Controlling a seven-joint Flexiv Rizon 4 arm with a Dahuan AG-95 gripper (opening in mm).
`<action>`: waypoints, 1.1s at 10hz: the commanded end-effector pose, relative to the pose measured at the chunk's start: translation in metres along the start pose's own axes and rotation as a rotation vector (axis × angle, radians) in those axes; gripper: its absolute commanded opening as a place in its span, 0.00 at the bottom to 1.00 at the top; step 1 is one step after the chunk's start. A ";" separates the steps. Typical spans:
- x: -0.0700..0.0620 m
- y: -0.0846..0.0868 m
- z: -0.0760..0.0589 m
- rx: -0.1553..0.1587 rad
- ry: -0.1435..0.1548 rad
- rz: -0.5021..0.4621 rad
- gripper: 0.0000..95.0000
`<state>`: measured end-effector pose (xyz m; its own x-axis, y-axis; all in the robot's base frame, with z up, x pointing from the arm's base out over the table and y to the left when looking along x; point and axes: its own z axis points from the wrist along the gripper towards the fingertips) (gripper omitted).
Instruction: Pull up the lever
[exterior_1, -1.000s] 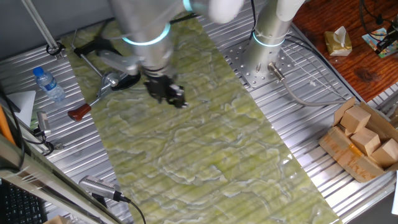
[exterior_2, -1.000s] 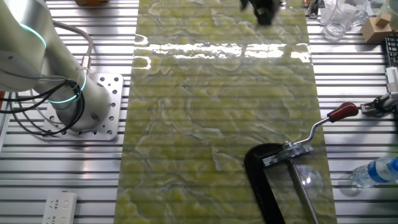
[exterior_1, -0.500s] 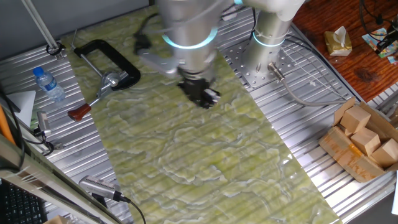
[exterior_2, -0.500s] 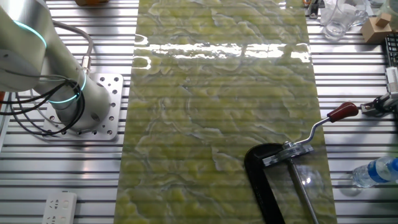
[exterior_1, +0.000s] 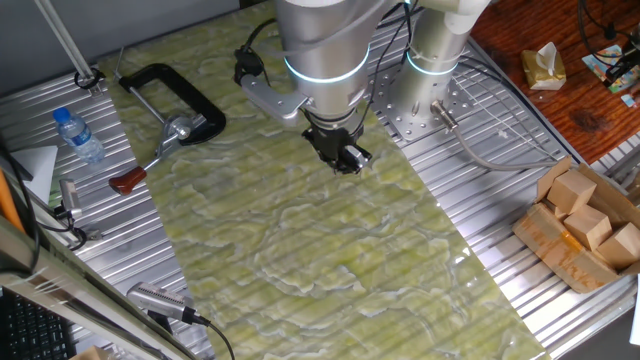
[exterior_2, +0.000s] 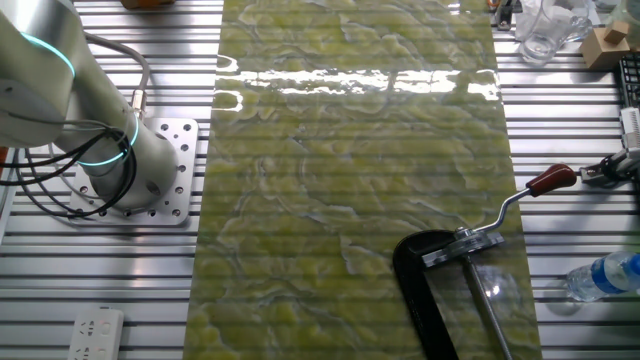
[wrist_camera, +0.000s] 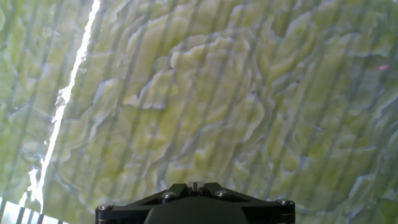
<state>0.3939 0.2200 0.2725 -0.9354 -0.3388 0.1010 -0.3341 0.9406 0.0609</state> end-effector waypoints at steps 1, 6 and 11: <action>0.006 -0.003 0.004 0.003 0.002 0.028 0.00; 0.024 -0.046 0.022 -0.006 0.007 -0.001 0.00; 0.051 -0.106 0.049 -0.016 -0.007 -0.131 0.00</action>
<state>0.3765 0.1121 0.2265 -0.8937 -0.4386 0.0946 -0.4318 0.8980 0.0842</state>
